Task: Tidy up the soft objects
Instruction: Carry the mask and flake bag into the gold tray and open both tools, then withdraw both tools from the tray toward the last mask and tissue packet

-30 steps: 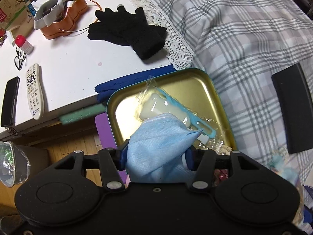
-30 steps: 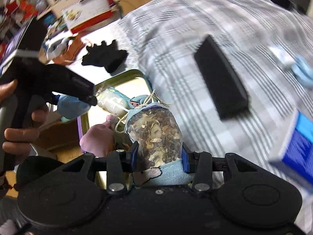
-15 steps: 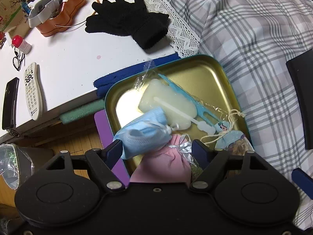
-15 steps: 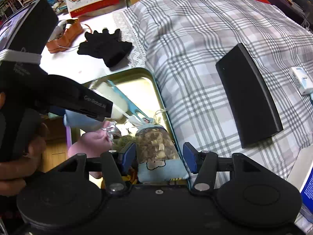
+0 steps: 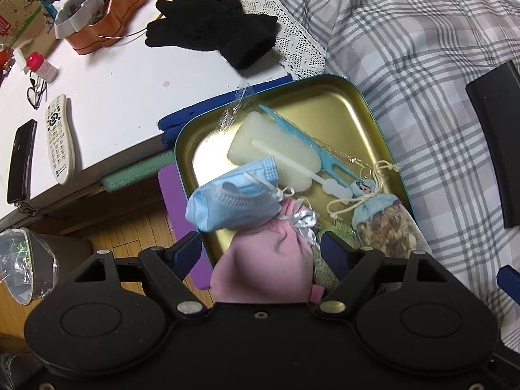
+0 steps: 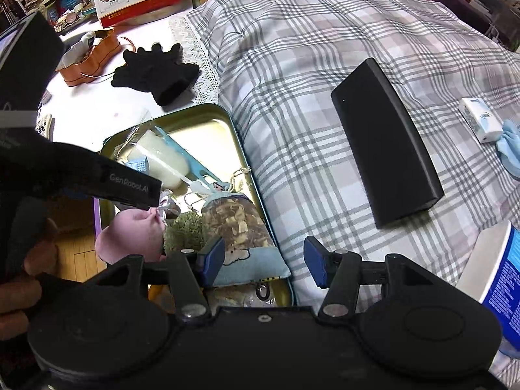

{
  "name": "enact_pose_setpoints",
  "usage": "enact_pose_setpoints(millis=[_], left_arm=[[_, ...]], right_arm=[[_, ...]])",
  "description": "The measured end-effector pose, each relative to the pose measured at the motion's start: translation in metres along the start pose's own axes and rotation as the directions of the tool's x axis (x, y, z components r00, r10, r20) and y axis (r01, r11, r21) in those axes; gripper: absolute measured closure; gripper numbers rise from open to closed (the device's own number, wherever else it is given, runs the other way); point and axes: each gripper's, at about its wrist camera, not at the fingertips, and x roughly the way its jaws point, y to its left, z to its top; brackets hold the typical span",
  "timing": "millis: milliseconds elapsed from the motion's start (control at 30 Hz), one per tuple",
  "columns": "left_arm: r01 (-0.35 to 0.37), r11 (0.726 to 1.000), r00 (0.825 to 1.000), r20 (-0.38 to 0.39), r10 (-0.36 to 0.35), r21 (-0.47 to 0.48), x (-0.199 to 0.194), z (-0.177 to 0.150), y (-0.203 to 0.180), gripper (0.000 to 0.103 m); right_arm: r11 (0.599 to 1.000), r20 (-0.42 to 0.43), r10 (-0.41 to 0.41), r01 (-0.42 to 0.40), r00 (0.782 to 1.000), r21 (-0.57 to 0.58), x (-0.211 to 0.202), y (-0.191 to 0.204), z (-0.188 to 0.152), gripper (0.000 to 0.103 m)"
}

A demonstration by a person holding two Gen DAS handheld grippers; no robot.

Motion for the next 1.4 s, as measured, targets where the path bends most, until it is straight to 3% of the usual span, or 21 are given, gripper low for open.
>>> enact_pose_setpoints(millis=[400, 800, 1167, 1400], left_arm=[[0.051, 0.999, 0.999, 0.019, -0.051, -0.012, -0.039, -0.035, -0.007, 0.026], [0.084, 0.995, 0.996, 0.025, -0.086, 0.051, -0.058, -0.078, -0.032, 0.026], [0.071, 0.987, 0.997, 0.022, -0.075, 0.145, -0.067, -0.107, -0.063, 0.026], [0.098, 0.963, 0.995, -0.002, -0.101, 0.252, -0.078, -0.124, -0.100, 0.026]], right_arm=[[0.999, 0.009, -0.032, 0.032, 0.999, 0.000, -0.023, -0.008, -0.026, 0.050], [0.998, 0.022, -0.057, 0.057, 0.998, 0.024, -0.047, -0.033, -0.061, 0.050], [0.994, 0.024, -0.081, 0.079, 0.996, 0.079, -0.064, -0.064, -0.099, 0.050], [0.987, 0.035, -0.090, 0.085, 0.995, 0.135, -0.084, -0.099, -0.127, 0.049]])
